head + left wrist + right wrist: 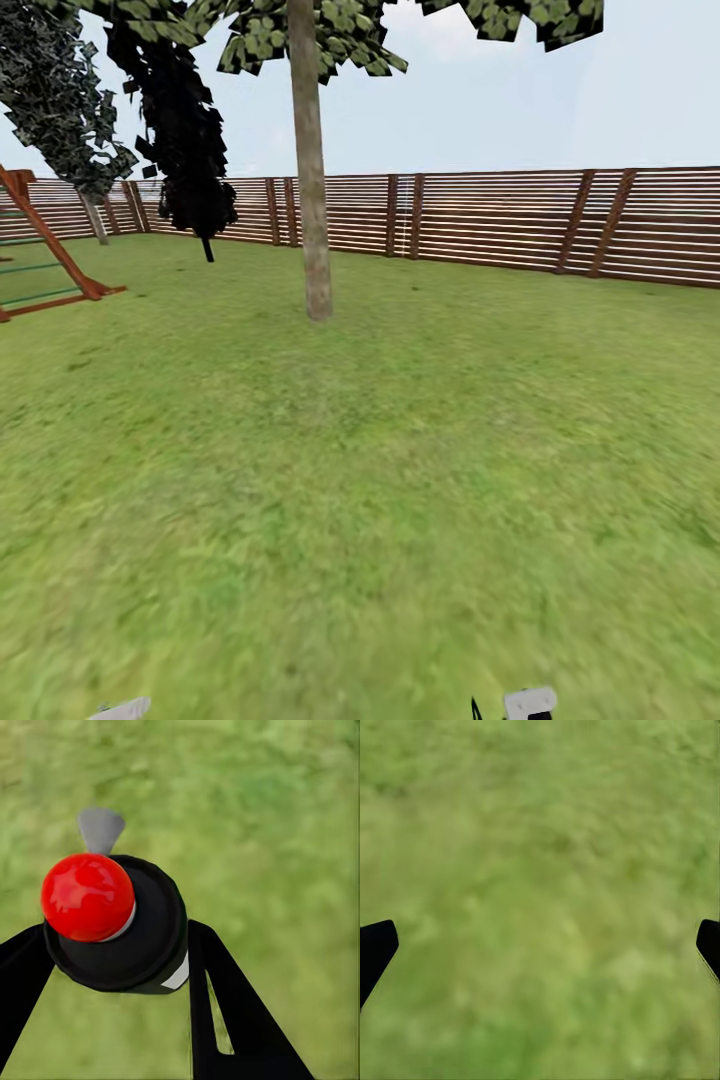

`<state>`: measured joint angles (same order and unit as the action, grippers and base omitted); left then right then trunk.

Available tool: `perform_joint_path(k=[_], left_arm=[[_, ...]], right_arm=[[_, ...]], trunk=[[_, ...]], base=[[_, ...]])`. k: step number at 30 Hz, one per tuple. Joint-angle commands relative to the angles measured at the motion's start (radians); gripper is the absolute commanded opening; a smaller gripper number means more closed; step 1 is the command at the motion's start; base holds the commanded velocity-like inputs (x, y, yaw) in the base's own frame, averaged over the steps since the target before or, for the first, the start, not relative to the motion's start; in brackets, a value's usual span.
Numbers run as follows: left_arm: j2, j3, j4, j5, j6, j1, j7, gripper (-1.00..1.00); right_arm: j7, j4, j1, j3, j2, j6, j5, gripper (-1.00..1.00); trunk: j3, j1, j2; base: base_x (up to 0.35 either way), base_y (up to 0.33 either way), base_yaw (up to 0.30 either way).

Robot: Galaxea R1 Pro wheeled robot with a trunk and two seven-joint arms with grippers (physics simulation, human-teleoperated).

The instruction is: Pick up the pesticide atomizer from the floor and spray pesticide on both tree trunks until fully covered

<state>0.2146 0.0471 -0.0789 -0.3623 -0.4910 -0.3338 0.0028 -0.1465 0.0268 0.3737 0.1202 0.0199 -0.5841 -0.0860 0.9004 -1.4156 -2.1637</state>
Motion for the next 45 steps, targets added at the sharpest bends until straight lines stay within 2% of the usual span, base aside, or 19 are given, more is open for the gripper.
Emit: perform_joint_path(k=[1, 45], left_arm=[[0.000, 0.005, 0.001, -0.006, -0.003, -0.001, 0.000, -1.00], [0.002, 0.005, -0.001, -0.006, -0.004, 0.000, -0.001, -1.00]], right_arm=[[-0.010, -0.001, 0.001, 0.006, 0.000, 0.000, -0.009, 1.00], [-0.011, -0.001, 0.001, 0.006, 0.000, 0.000, -0.009, 1.00]], trunk=[[0.001, 0.000, 0.000], [0.001, 0.000, 0.000]], base=[[0.339, 0.000, 0.000], [0.339, 0.000, 0.000]])
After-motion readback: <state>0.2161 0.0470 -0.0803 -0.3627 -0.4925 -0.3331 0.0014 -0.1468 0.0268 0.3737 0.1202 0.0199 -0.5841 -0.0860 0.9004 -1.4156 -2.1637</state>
